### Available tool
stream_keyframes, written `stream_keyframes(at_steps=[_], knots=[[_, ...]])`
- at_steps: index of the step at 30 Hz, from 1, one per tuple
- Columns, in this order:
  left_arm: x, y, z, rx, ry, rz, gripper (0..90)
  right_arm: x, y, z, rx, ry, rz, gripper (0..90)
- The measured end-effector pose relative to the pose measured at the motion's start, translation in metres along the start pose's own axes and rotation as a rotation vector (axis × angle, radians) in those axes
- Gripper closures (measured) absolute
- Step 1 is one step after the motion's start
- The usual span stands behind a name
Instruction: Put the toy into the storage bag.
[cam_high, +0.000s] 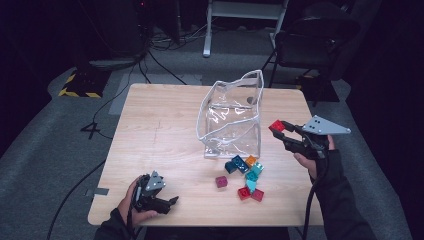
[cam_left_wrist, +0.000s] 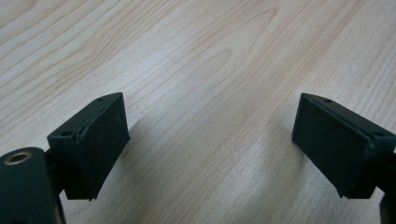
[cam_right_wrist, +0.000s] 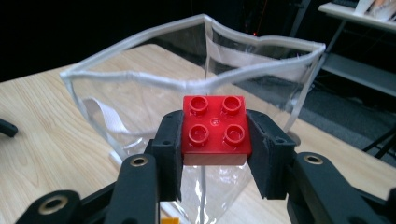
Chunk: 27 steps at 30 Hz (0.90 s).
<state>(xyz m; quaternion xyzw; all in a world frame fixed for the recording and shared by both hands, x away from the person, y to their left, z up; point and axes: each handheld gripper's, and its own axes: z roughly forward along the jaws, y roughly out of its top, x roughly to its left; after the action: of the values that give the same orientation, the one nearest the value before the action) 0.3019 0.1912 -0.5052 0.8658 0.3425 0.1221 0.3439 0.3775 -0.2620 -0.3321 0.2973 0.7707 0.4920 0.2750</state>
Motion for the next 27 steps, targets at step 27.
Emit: stream_keyframes(at_steps=[27], knots=[[0.0,0.0,0.0,0.002,0.002,-0.001,11.0,0.02,0.066,0.033,-0.052,0.023,-0.038,59.4]])
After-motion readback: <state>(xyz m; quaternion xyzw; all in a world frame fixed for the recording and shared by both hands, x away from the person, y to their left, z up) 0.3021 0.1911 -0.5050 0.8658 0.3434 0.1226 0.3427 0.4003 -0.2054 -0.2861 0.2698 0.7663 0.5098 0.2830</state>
